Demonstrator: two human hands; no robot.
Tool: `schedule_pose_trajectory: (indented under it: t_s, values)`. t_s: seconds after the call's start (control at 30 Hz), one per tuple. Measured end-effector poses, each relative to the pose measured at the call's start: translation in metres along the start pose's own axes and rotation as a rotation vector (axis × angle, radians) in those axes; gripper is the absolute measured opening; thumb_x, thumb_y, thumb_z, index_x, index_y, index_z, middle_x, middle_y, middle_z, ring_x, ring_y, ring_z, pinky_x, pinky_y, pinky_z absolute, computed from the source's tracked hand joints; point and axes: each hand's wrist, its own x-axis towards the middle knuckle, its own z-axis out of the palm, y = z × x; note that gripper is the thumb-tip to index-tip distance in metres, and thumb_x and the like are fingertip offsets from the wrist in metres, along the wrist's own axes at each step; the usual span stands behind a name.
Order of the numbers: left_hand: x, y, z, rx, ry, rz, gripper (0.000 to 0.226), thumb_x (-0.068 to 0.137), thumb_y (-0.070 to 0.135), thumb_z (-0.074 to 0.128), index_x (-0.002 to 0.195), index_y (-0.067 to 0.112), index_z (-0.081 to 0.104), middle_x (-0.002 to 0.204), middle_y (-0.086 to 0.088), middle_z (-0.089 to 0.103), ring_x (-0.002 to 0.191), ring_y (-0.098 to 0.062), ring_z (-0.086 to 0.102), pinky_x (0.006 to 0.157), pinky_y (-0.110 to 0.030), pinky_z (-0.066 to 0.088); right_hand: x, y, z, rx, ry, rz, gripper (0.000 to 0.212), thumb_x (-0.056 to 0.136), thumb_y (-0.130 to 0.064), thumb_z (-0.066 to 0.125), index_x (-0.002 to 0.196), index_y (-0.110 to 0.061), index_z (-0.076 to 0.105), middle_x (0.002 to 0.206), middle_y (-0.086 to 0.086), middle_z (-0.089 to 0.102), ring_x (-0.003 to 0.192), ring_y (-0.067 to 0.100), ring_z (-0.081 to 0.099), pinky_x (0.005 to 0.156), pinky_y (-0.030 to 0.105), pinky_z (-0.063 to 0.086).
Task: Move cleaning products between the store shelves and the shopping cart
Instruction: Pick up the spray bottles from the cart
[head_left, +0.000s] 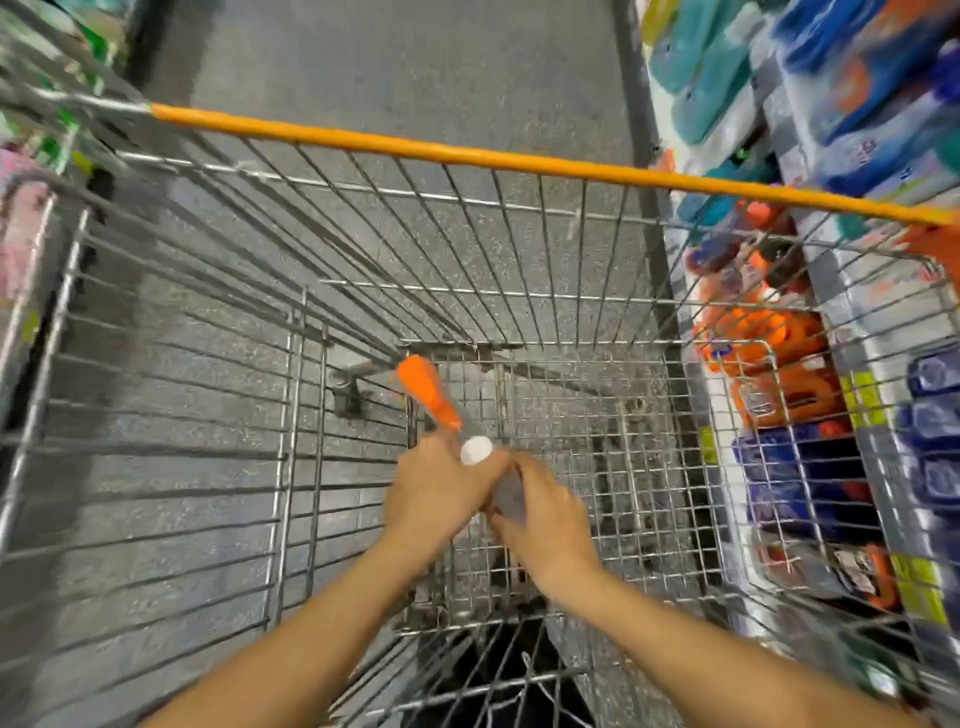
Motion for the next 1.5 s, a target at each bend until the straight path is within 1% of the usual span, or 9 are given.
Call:
schedule_pose_trajectory:
  t_s: [0.33, 0.43, 0.53, 0.63, 0.73, 0.83, 1.0, 1.23, 1.5]
  values:
    - [-0.09, 0.053, -0.034, -0.574, -0.091, 0.117, 0.078, 0.05, 0.071, 0.077, 0.101, 0.021, 0.046, 0.099, 0.001, 0.061, 0.083, -0.011, 0.059, 0.073, -0.017, 0.046, -0.072, -0.061, -0.065, 0.307, 0.497, -0.099, 0.054, 0.079, -0.026, 0.073, 0.119, -0.055, 0.049, 0.091, -0.017, 0.072, 0.083, 0.006, 0.068, 0.073, 0.029, 0.052]
    - [-0.091, 0.058, -0.028, -0.76, -0.047, 0.044, 0.075, 0.044, 0.053, 0.087, 0.103, 0.023, 0.052, 0.098, 0.003, 0.071, 0.089, -0.007, 0.066, 0.08, -0.022, 0.05, -0.076, -0.07, -0.067, 0.077, 0.617, -0.212, 0.039, 0.081, -0.027, 0.062, 0.118, -0.04, 0.061, 0.092, -0.015, 0.074, 0.076, 0.005, 0.067, 0.061, 0.021, 0.048]
    - [-0.081, 0.054, -0.036, -0.836, 0.082, -0.011, 0.032, 0.075, 0.027, 0.08, 0.1, 0.014, 0.064, 0.082, 0.003, 0.075, 0.075, -0.009, 0.069, 0.077, -0.033, 0.055, -0.078, -0.085, -0.065, -0.018, 0.55, -0.274, 0.058, 0.072, -0.035, 0.049, 0.122, -0.011, 0.066, 0.109, 0.0, 0.074, 0.087, 0.015, 0.072, 0.074, 0.019, 0.048]
    - [-0.067, 0.041, -0.056, -0.726, 0.07, 0.072, 0.012, 0.088, 0.014, 0.065, 0.085, 0.003, 0.067, 0.065, 0.002, 0.07, 0.058, -0.006, 0.063, 0.058, -0.019, 0.05, -0.086, -0.073, -0.067, 0.117, 0.326, -0.426, 0.068, 0.072, -0.043, 0.06, 0.138, -0.029, 0.051, 0.136, -0.011, 0.057, 0.12, 0.006, 0.058, 0.098, 0.02, 0.048]
    - [-0.049, 0.029, -0.083, -0.684, -0.073, 0.128, 0.047, 0.074, 0.034, 0.078, 0.093, -0.005, 0.061, 0.088, -0.01, 0.073, 0.082, -0.018, 0.069, 0.079, -0.034, 0.053, -0.077, -0.056, -0.103, 0.482, 0.13, -0.291, 0.048, 0.082, -0.054, 0.067, 0.125, -0.061, 0.046, 0.13, -0.037, 0.044, 0.124, -0.014, 0.04, 0.103, 0.013, 0.036]
    - [-0.043, 0.017, -0.103, -0.789, -0.239, 0.105, 0.079, 0.055, 0.046, 0.074, 0.111, -0.008, 0.06, 0.106, -0.025, 0.069, 0.096, -0.032, 0.069, 0.086, -0.043, 0.056, -0.045, -0.036, -0.138, 0.494, 0.199, -0.227, 0.053, 0.081, -0.061, 0.065, 0.127, -0.056, 0.04, 0.133, -0.038, 0.037, 0.128, -0.011, 0.035, 0.106, 0.018, 0.03]
    - [-0.047, 0.016, -0.118, -0.929, -0.582, 0.087, 0.075, 0.036, 0.049, 0.092, 0.098, 0.009, 0.076, 0.101, -0.018, 0.072, 0.084, -0.026, 0.072, 0.068, -0.033, 0.059, -0.027, -0.034, -0.163, 0.722, -0.332, -0.087, 0.047, 0.079, -0.05, 0.066, 0.122, -0.032, 0.06, 0.117, -0.006, 0.07, 0.106, 0.007, 0.066, 0.091, 0.027, 0.053]
    - [-0.04, 0.016, -0.112, -0.862, -0.469, 0.008, 0.083, 0.046, 0.057, 0.089, 0.112, 0.01, 0.069, 0.111, -0.016, 0.07, 0.091, -0.027, 0.071, 0.072, -0.036, 0.06, -0.043, -0.029, -0.147, 1.015, -0.126, -0.018, 0.049, 0.072, -0.047, 0.075, 0.106, -0.011, 0.07, 0.105, 0.03, 0.067, 0.084, 0.033, 0.071, 0.064, 0.037, 0.06]
    - [-0.05, 0.037, -0.09, -0.678, -0.307, 0.201, 0.04, 0.081, 0.026, 0.061, 0.121, 0.022, 0.062, 0.115, 0.004, 0.071, 0.107, -0.018, 0.067, 0.088, -0.034, 0.056, -0.038, -0.021, -0.158, 1.023, -0.052, -0.042, 0.032, 0.082, -0.038, 0.064, 0.105, -0.017, 0.069, 0.085, 0.011, 0.073, 0.076, 0.025, 0.073, 0.061, 0.036, 0.061]
